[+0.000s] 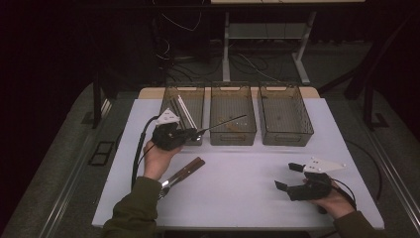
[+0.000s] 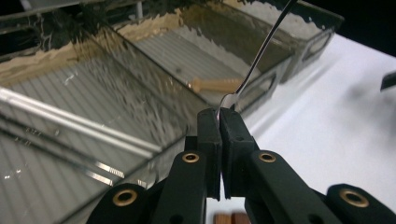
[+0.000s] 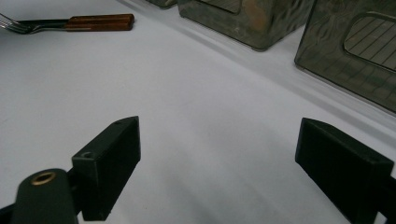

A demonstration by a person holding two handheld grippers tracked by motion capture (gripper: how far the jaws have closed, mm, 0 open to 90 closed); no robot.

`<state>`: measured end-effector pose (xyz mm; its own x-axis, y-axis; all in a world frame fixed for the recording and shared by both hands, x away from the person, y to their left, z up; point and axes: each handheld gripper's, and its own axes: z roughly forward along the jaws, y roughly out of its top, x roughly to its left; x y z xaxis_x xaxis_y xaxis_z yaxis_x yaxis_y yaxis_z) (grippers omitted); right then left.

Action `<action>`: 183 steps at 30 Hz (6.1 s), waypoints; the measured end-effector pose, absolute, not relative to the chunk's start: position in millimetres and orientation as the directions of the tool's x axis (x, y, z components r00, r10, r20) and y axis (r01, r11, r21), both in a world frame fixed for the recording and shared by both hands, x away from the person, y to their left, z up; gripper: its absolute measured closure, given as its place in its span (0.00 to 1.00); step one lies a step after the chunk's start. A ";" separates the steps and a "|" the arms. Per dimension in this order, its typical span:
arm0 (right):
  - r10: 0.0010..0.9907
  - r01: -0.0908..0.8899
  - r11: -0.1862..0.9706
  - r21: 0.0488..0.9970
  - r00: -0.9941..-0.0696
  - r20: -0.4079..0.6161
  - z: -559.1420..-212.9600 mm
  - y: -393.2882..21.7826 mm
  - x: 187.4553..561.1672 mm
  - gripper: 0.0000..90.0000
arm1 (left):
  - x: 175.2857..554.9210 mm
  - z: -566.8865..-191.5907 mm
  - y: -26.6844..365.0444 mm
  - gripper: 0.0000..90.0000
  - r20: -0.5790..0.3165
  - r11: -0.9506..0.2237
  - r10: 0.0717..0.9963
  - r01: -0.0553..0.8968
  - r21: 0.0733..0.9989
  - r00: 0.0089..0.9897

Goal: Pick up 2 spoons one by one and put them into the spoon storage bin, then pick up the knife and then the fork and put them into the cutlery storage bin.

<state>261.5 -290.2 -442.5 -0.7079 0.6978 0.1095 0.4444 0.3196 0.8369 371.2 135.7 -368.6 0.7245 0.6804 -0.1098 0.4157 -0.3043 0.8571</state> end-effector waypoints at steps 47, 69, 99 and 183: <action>0.695 0.441 0.298 0.847 -0.708 0.125 -439.4 -292.9 261.6 0.16 | 447.4 -389.1 46.4 0.96 -0.021 -0.332 0.830 0.524 0.784 0.558; 0.695 0.440 0.299 0.847 -0.708 0.123 -439.2 -292.9 261.3 0.16 | 433.0 -372.7 60.3 0.49 -0.046 -0.355 0.734 0.441 0.824 0.677; 0.700 0.451 0.307 0.838 -0.703 0.122 -440.7 -292.6 262.2 0.16 | 366.7 -375.3 115.7 0.27 -0.070 -0.353 0.654 0.387 0.852 0.753; 0.708 0.444 0.320 0.837 -0.699 0.100 -440.5 -293.4 262.1 0.16 | 307.2 -443.8 190.1 0.82 -0.085 -0.515 0.653 0.523 0.680 0.753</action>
